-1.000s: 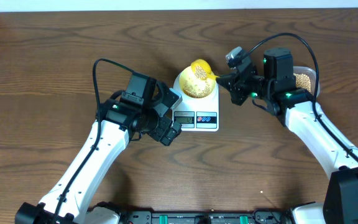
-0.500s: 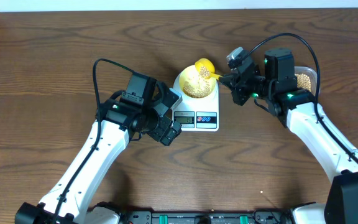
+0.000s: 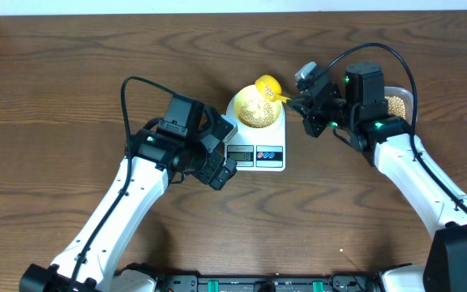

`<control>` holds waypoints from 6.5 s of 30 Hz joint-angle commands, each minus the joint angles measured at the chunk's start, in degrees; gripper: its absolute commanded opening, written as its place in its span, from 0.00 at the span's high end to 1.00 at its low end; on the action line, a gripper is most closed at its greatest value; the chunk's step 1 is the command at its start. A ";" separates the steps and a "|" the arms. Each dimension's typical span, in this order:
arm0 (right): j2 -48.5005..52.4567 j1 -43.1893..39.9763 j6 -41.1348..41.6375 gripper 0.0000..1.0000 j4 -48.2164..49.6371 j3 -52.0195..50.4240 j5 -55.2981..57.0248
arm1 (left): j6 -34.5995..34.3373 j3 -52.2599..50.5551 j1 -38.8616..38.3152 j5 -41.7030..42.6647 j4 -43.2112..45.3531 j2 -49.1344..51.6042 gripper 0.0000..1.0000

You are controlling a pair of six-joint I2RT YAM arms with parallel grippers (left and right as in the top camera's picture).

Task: Scoop item into bowl and weigh 50g on scale
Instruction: 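Keep tilting the scoop to pour more soybeans into the bowl, then carry the yellow scoop right to the soybean tub with right gripper, then dip the scoop into the soybeans in the tub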

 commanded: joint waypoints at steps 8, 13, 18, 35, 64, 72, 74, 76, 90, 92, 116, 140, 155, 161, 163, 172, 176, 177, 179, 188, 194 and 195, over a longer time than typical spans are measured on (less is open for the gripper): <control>-1.36 0.09 -5.25 0.99 0.17 0.07 0.74 | 0.98 -0.11 -0.13 -0.55 -0.24 -0.15 0.06; -1.38 1.64 -8.35 0.99 0.48 0.09 0.94 | 0.98 -0.11 -0.13 -0.55 -0.24 -0.15 0.06; -1.38 2.32 -8.33 0.99 1.79 0.09 1.09 | 0.98 -0.11 -0.13 -0.55 -0.24 -0.15 0.06; -1.81 3.54 -7.82 0.99 3.28 0.09 2.56 | 0.98 -0.11 -0.13 -0.55 -0.24 -0.15 0.06; -7.39 -9.16 23.28 0.99 13.55 0.07 2.60 | 0.98 -0.11 -0.13 -0.55 -0.24 -0.15 0.06; -8.11 -23.10 31.01 0.99 3.67 0.07 2.58 | 0.98 -0.11 -0.13 -0.55 -0.24 -0.15 0.06; -8.11 -25.88 31.23 0.99 0.59 0.07 2.58 | 0.98 -0.11 -0.13 -0.55 -0.24 -0.15 0.06; -8.11 -27.67 31.15 0.99 -3.52 0.07 2.67 | 0.98 -0.11 -0.13 -0.55 -0.24 -0.15 0.06; -7.89 -28.44 20.96 0.99 -19.56 0.07 10.16 | 0.98 -0.11 -0.13 -0.55 -0.24 -0.15 0.06; -7.63 -28.44 20.04 0.99 -20.85 0.07 12.79 | 0.98 -0.11 -0.13 -0.55 -0.24 -0.13 0.06; -3.06 -24.52 11.72 0.99 -22.05 -0.02 16.48 | 0.98 -0.11 -0.13 -0.55 -0.24 -0.15 0.06; -1.86 -24.72 28.94 0.99 -21.27 -0.04 8.04 | 0.98 -0.11 -0.13 -0.55 -0.24 -0.15 0.06; -1.20 -30.21 36.79 0.99 -21.14 -0.04 -0.28 | 0.98 -0.11 -0.13 -0.55 -0.24 -0.15 0.06; -1.20 -32.39 38.99 0.99 -21.16 -0.04 -2.69 | 0.98 -0.11 -0.13 -0.55 -0.24 -0.15 0.06; -1.20 -32.85 39.17 0.99 -21.20 -0.04 -3.10 | 0.98 -0.11 -0.13 -0.55 -0.24 -0.15 0.06; -1.20 -35.23 42.10 0.99 -21.05 -0.04 -8.63 | 0.98 -0.11 -0.13 -0.55 -0.24 -0.15 0.06; -1.20 -37.44 42.97 0.99 -21.05 -0.04 -10.86 | 0.98 -0.11 -0.13 -0.55 -0.24 -0.15 0.06; -1.20 -37.88 42.97 0.99 -21.05 -0.04 -11.56 | 0.98 -0.11 -0.13 -0.55 -0.24 -0.15 0.06; -1.20 -39.17 42.97 0.99 -21.05 -0.04 -13.66 | 0.98 -0.11 -0.13 -0.55 -0.24 -0.15 0.06; -1.20 -43.34 42.99 0.99 -21.94 -0.04 -21.05 | 0.98 -0.11 -0.13 -0.55 -0.24 -0.15 0.06; -1.20 -45.05 43.52 0.99 -21.88 -0.04 -25.66 | 0.98 -0.11 -0.13 -0.55 -0.24 -0.15 0.06; -1.20 -44.96 44.02 0.99 -21.81 -0.04 -26.45 | 0.98 -0.11 -0.13 -0.55 -0.24 -0.15 0.06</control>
